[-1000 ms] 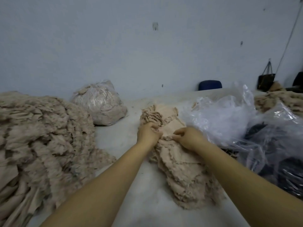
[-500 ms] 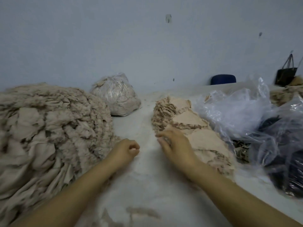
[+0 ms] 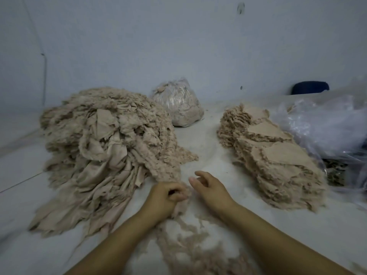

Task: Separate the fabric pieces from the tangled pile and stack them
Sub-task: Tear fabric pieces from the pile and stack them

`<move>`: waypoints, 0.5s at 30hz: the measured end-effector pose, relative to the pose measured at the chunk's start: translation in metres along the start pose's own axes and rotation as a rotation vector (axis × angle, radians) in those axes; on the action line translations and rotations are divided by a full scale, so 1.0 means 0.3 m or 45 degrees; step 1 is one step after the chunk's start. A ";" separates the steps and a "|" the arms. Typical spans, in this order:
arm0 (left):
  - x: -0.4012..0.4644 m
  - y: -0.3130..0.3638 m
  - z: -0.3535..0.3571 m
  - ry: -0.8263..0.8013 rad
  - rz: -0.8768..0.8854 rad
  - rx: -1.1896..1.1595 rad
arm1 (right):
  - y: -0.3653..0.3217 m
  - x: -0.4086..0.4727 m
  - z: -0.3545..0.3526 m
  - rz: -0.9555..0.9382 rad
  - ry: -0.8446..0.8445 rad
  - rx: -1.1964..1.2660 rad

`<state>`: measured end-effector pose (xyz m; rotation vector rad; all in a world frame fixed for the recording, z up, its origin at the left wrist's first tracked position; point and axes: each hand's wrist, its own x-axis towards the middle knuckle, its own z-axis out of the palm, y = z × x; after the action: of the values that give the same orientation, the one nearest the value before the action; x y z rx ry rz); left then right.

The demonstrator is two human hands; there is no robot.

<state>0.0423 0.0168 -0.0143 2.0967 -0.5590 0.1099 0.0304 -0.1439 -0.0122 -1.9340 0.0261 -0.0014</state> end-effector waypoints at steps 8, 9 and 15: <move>-0.011 0.069 0.011 0.001 0.143 -0.244 | -0.010 -0.020 -0.029 0.030 0.171 0.244; 0.001 0.060 -0.013 0.110 0.174 -0.214 | 0.013 -0.033 -0.050 0.014 0.159 0.223; 0.073 -0.027 -0.050 0.073 0.205 0.455 | 0.070 -0.073 -0.151 0.128 -0.076 0.159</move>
<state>0.0674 0.0251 -0.0057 2.3809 -0.7146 0.3852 0.0075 -0.1933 -0.0155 -1.8048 0.0811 0.1192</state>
